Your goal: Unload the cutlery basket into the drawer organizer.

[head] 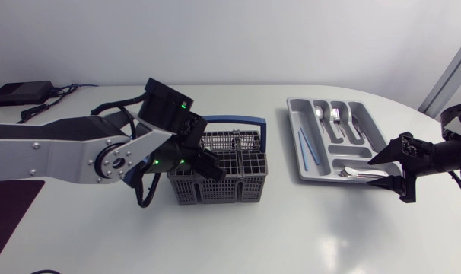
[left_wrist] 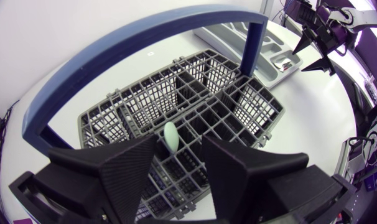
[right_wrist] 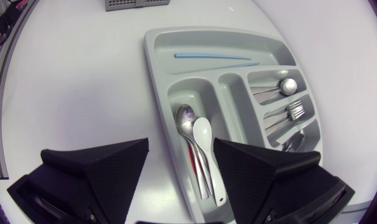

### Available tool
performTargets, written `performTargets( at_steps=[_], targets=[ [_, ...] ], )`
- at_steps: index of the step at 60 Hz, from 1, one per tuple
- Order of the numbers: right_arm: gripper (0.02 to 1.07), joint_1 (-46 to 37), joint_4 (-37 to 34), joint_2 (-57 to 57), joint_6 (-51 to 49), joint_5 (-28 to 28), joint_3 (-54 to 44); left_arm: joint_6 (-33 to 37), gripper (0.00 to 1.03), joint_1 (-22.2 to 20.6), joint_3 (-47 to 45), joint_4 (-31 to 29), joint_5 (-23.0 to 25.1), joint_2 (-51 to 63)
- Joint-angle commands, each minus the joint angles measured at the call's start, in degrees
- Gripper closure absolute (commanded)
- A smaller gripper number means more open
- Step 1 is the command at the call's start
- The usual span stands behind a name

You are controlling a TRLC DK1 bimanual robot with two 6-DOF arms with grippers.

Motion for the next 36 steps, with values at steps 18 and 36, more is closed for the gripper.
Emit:
performTargets(
  at_steps=[18, 36],
  targets=[
    [0.31, -0.75, -0.21, -1.04, -0.4, -0.18, -1.45, -1.91, 0.66, 0.71, -2.37, 3.75, -0.76, 2.2],
    [0.31, -0.83, -0.29, -1.13, -0.49, -0.35, -1.54, -2.17, 0.9, 1.32, -3.34, 5.07, -0.76, 2.2]
  ],
)
